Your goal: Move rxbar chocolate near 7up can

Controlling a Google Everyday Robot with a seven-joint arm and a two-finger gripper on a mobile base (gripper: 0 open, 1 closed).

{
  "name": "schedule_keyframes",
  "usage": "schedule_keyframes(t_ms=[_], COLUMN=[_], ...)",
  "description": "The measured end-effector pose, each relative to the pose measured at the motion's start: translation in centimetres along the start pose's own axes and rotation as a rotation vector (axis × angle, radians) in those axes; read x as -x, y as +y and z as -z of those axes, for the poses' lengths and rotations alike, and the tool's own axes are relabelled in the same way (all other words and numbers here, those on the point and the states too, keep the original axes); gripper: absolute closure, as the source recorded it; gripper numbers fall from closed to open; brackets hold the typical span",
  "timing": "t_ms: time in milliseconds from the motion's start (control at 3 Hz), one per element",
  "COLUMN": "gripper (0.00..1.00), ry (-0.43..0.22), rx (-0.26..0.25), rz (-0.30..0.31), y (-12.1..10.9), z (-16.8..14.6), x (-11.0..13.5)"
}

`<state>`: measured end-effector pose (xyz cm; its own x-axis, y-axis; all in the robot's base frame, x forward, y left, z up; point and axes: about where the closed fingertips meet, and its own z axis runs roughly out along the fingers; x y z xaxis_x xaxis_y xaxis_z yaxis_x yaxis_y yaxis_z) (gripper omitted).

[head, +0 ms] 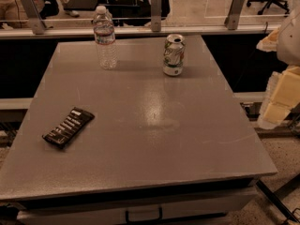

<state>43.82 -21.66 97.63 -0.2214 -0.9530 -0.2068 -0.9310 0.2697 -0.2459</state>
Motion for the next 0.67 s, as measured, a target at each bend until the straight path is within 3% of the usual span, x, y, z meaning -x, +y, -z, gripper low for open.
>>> schedule_keyframes(t_ms=[667], gripper=[0.0], ry=[-0.036], rx=[-0.008], rz=[0.032], y=[-0.8], z=[0.3], x=[1.4])
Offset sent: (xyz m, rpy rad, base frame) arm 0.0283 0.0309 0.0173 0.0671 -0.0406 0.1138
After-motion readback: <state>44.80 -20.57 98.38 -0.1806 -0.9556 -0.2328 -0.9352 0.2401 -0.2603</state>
